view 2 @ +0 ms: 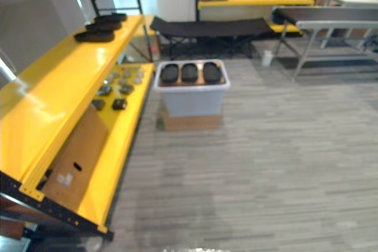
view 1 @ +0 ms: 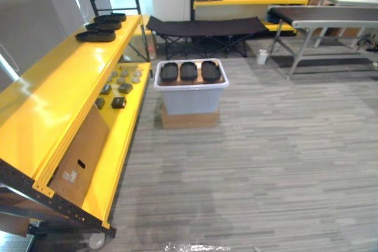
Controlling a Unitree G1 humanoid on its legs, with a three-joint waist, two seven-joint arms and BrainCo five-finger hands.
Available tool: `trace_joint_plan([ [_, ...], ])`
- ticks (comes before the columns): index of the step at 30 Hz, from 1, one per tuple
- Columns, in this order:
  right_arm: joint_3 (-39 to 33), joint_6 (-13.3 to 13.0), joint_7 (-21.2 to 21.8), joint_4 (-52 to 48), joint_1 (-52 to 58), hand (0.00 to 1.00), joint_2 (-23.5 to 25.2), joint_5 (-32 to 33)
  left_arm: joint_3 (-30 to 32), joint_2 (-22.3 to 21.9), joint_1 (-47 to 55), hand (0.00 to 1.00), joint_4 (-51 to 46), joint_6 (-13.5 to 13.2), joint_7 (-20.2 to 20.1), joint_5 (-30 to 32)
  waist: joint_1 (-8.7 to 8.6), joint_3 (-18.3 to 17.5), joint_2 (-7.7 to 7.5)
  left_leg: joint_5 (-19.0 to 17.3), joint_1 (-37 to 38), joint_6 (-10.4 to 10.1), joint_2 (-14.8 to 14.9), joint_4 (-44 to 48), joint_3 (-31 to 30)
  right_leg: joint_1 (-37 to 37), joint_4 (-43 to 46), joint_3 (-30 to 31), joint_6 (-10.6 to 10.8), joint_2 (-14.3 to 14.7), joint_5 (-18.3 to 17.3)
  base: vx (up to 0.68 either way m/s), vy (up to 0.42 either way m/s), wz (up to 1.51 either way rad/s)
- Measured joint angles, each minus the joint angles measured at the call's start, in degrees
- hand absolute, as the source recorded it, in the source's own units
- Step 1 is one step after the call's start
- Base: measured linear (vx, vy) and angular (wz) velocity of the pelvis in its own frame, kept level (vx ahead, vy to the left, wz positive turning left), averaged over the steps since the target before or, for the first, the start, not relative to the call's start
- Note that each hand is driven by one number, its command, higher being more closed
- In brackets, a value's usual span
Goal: Walk over and take plastic housings, then place them on the shelf
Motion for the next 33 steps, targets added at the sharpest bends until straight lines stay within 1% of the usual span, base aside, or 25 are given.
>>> trace_joint_plan([
  [5, 0.0, 0.0, 0.0, 0.0, -1.8, 0.00, 0.7, 0.0, 0.0, 0.2, -0.5, 0.00, 0.0, -0.1, -0.1, -0.2, 0.00, 0.6, -0.16, 0.7, 1.5, -0.3, -0.2, -2.4, 0.0, 0.2, -0.4, -0.2, 0.4, 0.0, 0.0, 0.00, 0.000, 0.00],
  [9, -0.1, 0.0, 0.0, 0.0, -2.7, 0.00, 0.7, 0.0, 0.0, 0.5, -0.9, 0.00, 0.0, -0.1, -0.3, -0.5, -0.06, 1.1, -0.49, 0.7, 1.6, -0.3, -0.3, -2.4, 0.0, 0.3, -0.4, -0.2, 0.7, 0.0, 0.1, 0.00, 0.000, 0.00],
  [12, -1.3, 0.0, -0.1, 0.0, -3.5, 0.00, 0.8, 0.0, 0.0, 0.4, -1.1, 0.00, -0.1, 0.0, -0.3, -0.6, -0.07, 1.8, -0.33, 0.7, 1.7, -0.3, -0.3, -2.4, 0.1, 0.3, -0.4, -0.2, 1.3, 0.0, 0.5, -0.04, -0.010, 0.00],
  [22, -1.3, -0.2, -0.4, 0.2, -3.4, 0.00, 0.8, -0.6, 0.0, 0.4, -1.1, 0.00, -0.1, 0.0, -0.5, -0.6, -0.14, 2.1, -0.33, 0.7, 2.5, -0.3, -0.4, -2.4, 0.6, 0.7, -0.4, -0.2, 1.3, -0.2, 0.5, -0.05, -0.013, -0.03],
  [24, -1.3, -0.8, -0.4, 0.2, -3.5, 0.00, 0.8, -0.7, 0.0, 0.4, -1.1, 0.00, -0.1, 0.0, -0.5, -0.6, -0.15, 2.2, -0.46, 0.7, 2.5, -0.3, -0.6, -2.4, 0.8, 0.7, -0.4, -0.2, 1.3, -0.3, 0.5, -0.07, -0.004, -0.06],
  [25, -1.3, -1.7, -0.4, 0.2, -3.6, 0.00, 0.7, -1.8, -0.1, 0.4, -1.2, 0.00, -0.1, 0.0, -0.4, -0.6, -0.12, 2.3, -0.54, 0.7, 2.5, -0.3, -0.7, -2.5, 1.4, 0.5, -0.4, -0.2, 1.3, -0.5, 0.5, -0.07, 0.010, -0.11],
  [28, -1.3, -3.2, -0.1, -0.3, -3.5, 0.00, 0.7, -5.5, -1.0, 0.7, -1.5, 0.00, -0.1, 0.1, -0.3, 0.0, -0.21, 2.8, -0.64, 0.7, 2.4, -0.2, -0.9, -2.8, 1.8, -0.3, 1.2, -0.2, 1.3, -0.9, 0.4, -0.08, 0.016, -0.11],
  [31, -1.2, -4.9, 0.6, -0.4, -3.2, 0.00, 0.7, -5.7, -1.2, 1.3, -2.1, 0.00, -0.1, 0.1, 0.0, -0.3, -0.30, 3.0, -0.81, 0.9, 2.4, 0.1, -1.3, -2.9, 1.8, -0.5, 1.5, -0.2, 1.3, -1.3, 0.3, -0.07, 0.023, 0.01],
  [33, -1.1, -7.6, 1.3, -0.8, -2.7, 0.00, 0.7, -5.7, -1.2, 1.7, -2.6, 0.00, -0.1, 0.0, 0.0, -2.3, -0.30, 4.0, -1.39, 1.0, 2.3, 0.3, -1.8, -2.9, 1.7, -0.5, 1.5, -0.2, 1.3, -1.7, 0.3, -0.08, 0.034, 0.02],
])
